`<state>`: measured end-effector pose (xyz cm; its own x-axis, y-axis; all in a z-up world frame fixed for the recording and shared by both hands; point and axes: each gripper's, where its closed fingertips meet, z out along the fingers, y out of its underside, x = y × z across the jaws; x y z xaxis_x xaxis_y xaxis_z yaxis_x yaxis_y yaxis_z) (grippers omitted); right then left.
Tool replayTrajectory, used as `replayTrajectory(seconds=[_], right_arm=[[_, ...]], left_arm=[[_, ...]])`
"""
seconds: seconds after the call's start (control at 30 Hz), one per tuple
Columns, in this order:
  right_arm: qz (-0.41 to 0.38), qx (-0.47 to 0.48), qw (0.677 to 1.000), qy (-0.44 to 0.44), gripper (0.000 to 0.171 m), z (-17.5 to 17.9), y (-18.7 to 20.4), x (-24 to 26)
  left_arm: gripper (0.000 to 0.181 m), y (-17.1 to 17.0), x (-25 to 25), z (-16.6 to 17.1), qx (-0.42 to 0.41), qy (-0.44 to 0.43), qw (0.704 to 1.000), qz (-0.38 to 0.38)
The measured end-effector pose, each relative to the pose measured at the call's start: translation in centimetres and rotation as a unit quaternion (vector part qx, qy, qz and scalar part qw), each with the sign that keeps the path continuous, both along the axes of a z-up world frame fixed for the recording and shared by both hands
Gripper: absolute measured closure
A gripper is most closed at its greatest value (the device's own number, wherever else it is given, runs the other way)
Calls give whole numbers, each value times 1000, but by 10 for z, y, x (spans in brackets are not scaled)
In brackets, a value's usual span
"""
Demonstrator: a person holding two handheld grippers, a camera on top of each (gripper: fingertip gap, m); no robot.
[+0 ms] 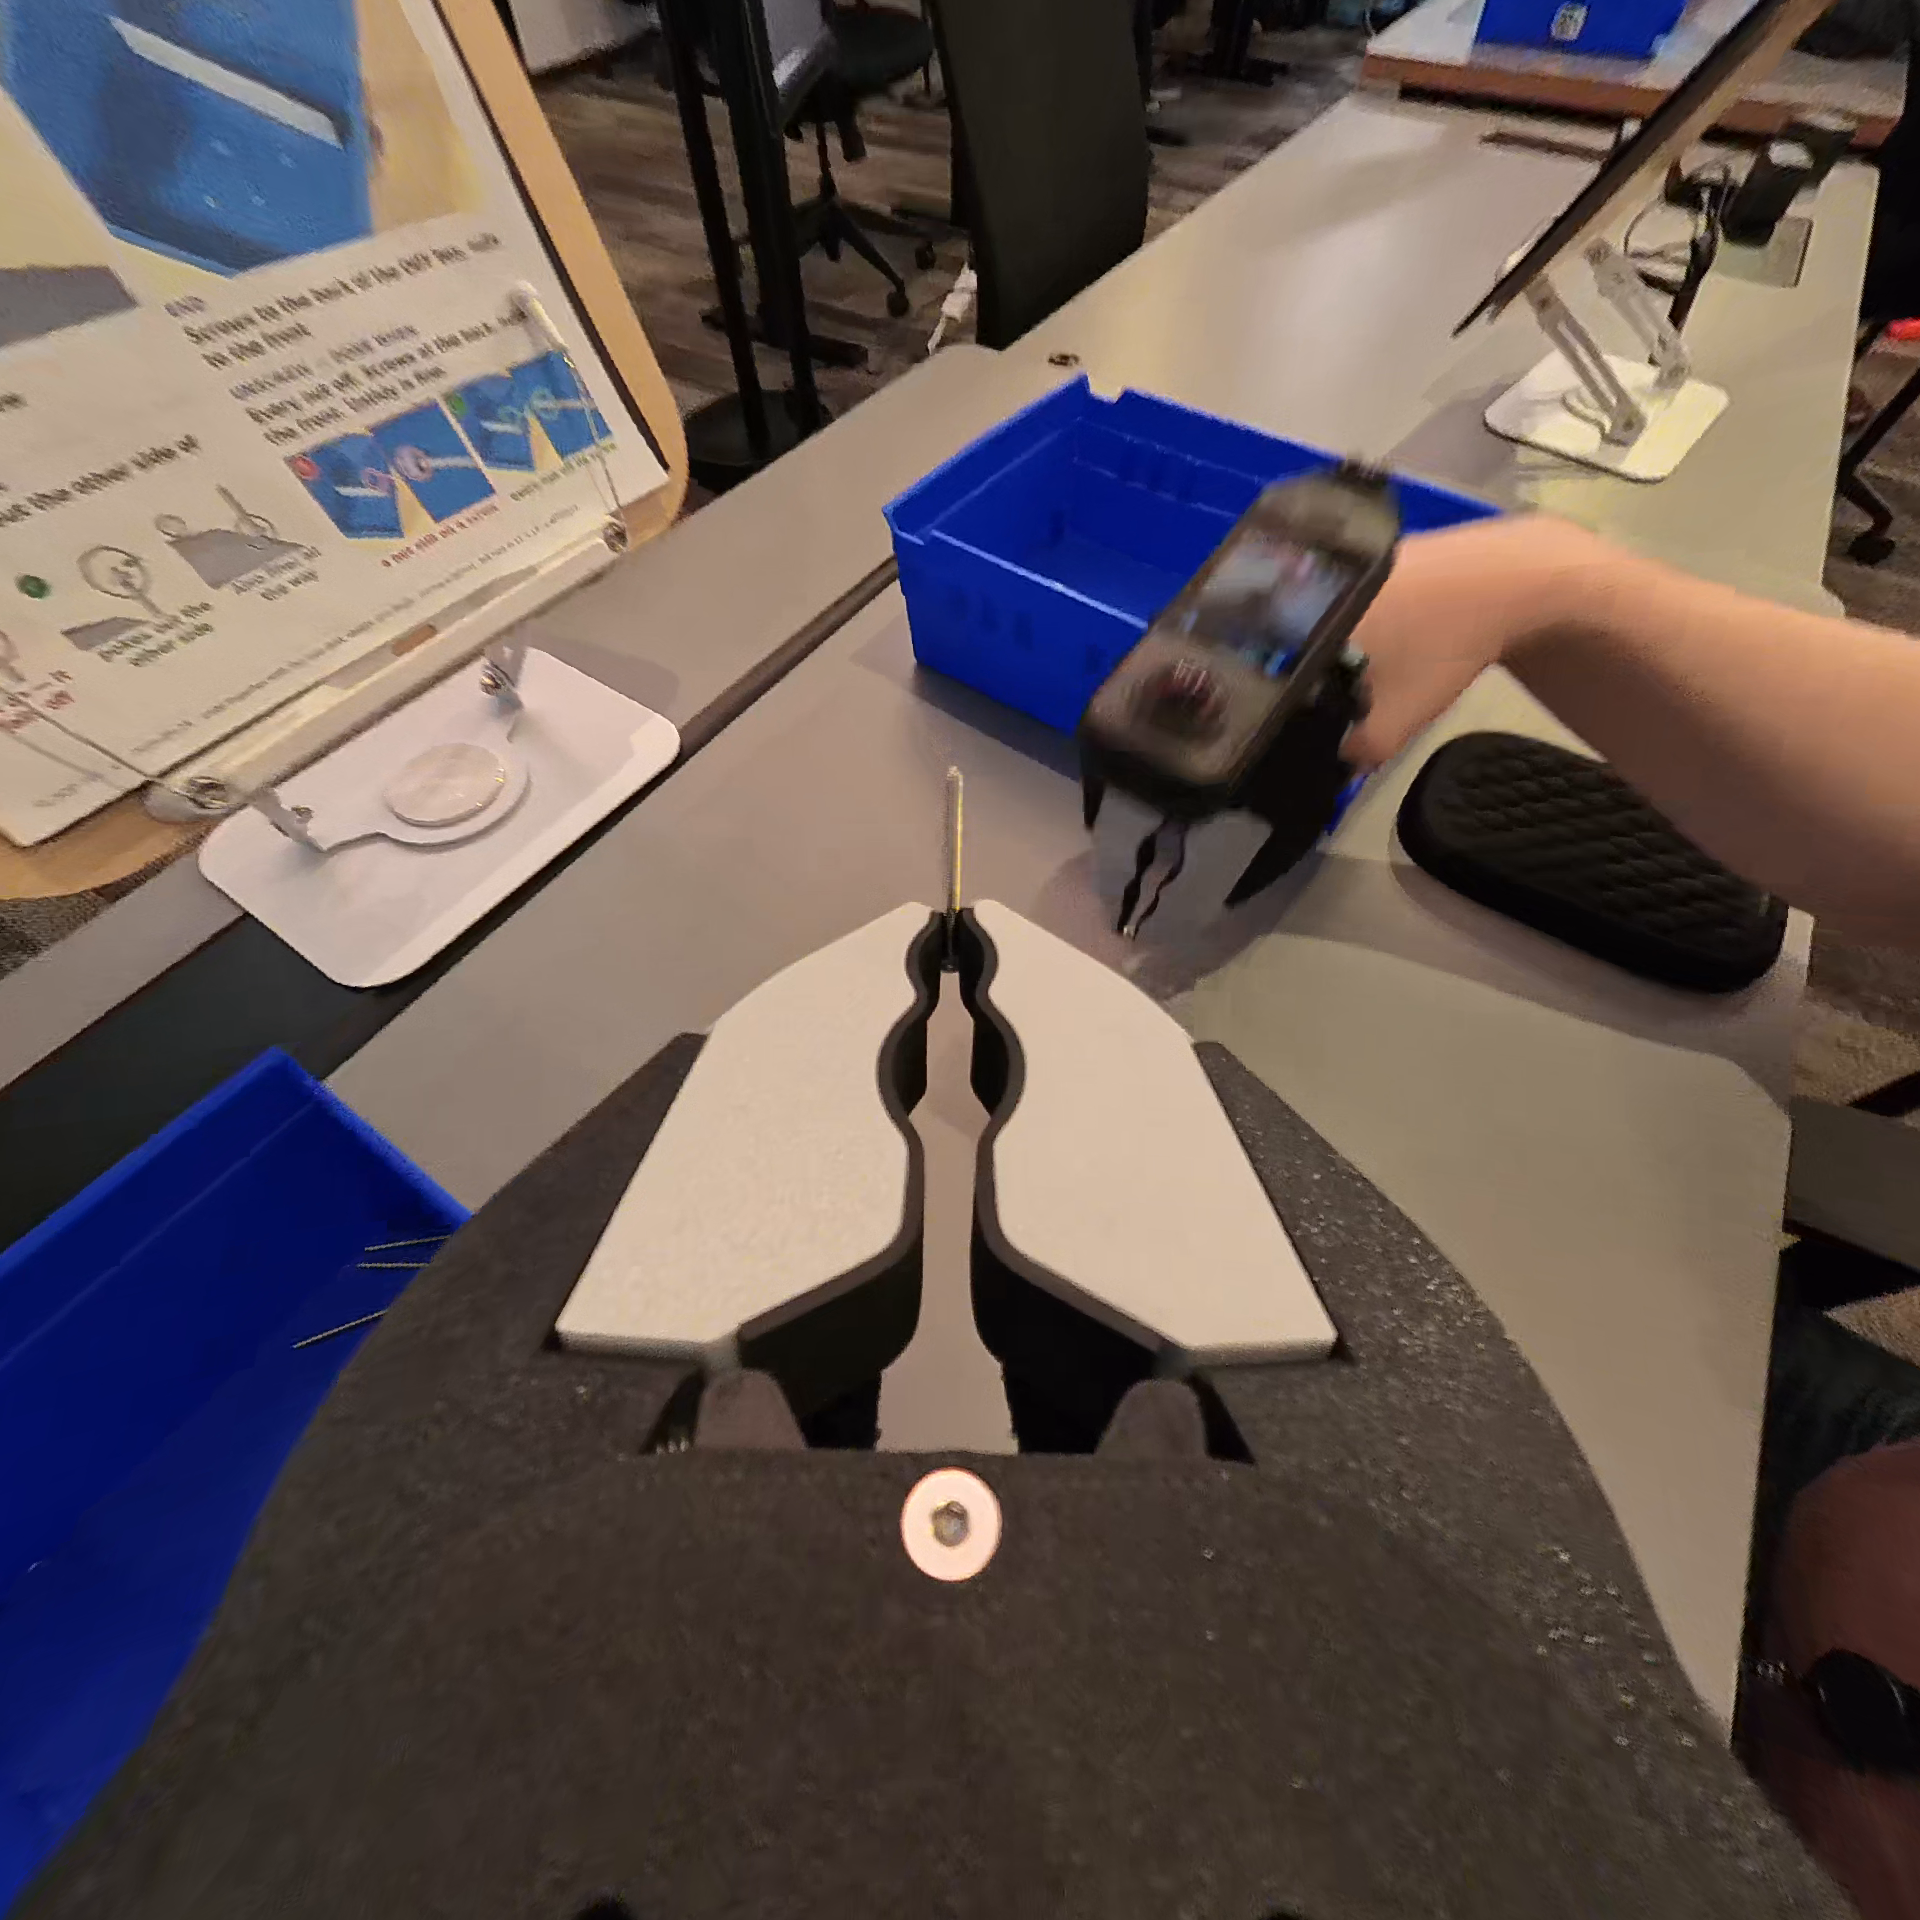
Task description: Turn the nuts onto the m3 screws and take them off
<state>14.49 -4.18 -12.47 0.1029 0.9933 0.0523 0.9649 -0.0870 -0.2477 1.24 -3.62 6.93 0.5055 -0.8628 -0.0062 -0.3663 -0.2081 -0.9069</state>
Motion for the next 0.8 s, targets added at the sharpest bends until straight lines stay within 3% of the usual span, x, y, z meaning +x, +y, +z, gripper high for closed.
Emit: replayTrajectory(seconds=[0.17,0.3,0.47,0.67,0.8], right_arm=[[51,33,990,131,165,78,-17,-18],[95,54,980,168,165,115,-30,-16],[111,75,976,171,165,118,-28,-4],[149,89,963,208,165,109,-23,-9],[155,117,958,211,165,115,-18,-10]], left_arm=[[179,-11,38,-46,-38,70,995,-58],[179,-18,70,-84,-35,123,987,-93],[179,-18,94,-112,-4,143,983,-113],[179,-18,115,-120,68,118,980,-147],[179,-15,121,-121,63,81,983,-153]])
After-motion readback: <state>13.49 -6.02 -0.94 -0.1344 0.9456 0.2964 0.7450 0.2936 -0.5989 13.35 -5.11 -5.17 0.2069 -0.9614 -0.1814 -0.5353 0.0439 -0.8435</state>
